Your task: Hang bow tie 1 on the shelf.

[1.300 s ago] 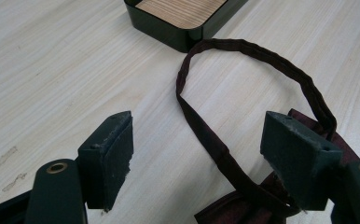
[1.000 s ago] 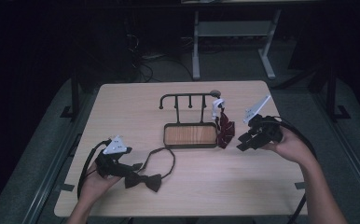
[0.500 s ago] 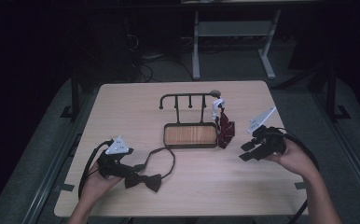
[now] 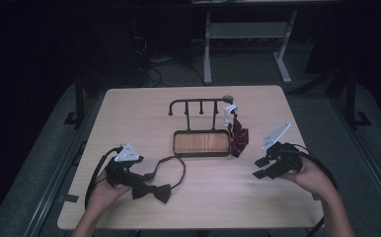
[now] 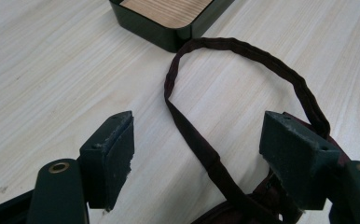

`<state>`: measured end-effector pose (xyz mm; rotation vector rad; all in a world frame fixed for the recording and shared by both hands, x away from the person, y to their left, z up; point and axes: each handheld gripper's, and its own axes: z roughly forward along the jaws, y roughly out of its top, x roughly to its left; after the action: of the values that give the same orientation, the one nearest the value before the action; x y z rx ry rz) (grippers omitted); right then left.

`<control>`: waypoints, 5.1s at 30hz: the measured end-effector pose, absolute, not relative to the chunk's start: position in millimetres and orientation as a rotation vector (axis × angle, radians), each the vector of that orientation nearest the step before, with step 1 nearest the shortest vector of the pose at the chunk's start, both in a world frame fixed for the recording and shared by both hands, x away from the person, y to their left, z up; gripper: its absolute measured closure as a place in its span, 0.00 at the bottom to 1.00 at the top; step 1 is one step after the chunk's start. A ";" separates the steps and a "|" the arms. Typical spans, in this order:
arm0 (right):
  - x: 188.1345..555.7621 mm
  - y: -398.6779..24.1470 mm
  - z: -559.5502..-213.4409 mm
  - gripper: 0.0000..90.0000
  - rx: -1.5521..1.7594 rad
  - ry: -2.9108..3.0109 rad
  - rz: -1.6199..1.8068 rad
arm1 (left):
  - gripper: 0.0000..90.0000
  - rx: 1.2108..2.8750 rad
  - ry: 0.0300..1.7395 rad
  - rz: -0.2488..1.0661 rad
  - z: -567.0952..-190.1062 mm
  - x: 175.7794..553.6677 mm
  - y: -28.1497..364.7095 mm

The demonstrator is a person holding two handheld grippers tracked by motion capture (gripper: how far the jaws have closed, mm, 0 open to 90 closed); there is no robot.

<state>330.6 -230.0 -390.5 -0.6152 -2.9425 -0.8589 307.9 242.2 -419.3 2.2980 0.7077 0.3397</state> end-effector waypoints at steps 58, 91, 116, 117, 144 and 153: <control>310.4 -236.7 -405.8 0.54 -0.585 -2.929 -0.876 | 0.81 2.543 0.689 0.089 -441.5 384.5 201.3; 310.0 -239.6 -406.9 0.54 -0.596 -2.918 -0.893 | 0.99 2.607 0.593 0.032 -417.3 372.7 202.6; 310.1 -240.7 -406.8 0.54 -0.608 -2.910 -0.901 | 0.99 2.629 0.537 0.007 -387.7 363.5 211.9; 310.1 -240.7 -406.8 0.54 -0.608 -2.910 -0.901 | 0.99 2.629 0.537 0.006 -386.8 363.5 211.7; 311.9 -243.2 -408.2 0.52 -0.613 -2.900 -0.920 | 0.99 2.628 0.480 0.011 -356.3 360.8 207.0; 311.0 -244.4 -407.6 0.51 -0.613 -2.898 -0.935 | 0.99 2.643 0.458 0.006 -345.4 363.9 202.8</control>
<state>311.0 -244.4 -407.6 -0.6129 -2.8984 -0.9346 363.9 202.8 -345.4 2.6429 0.4576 0.0060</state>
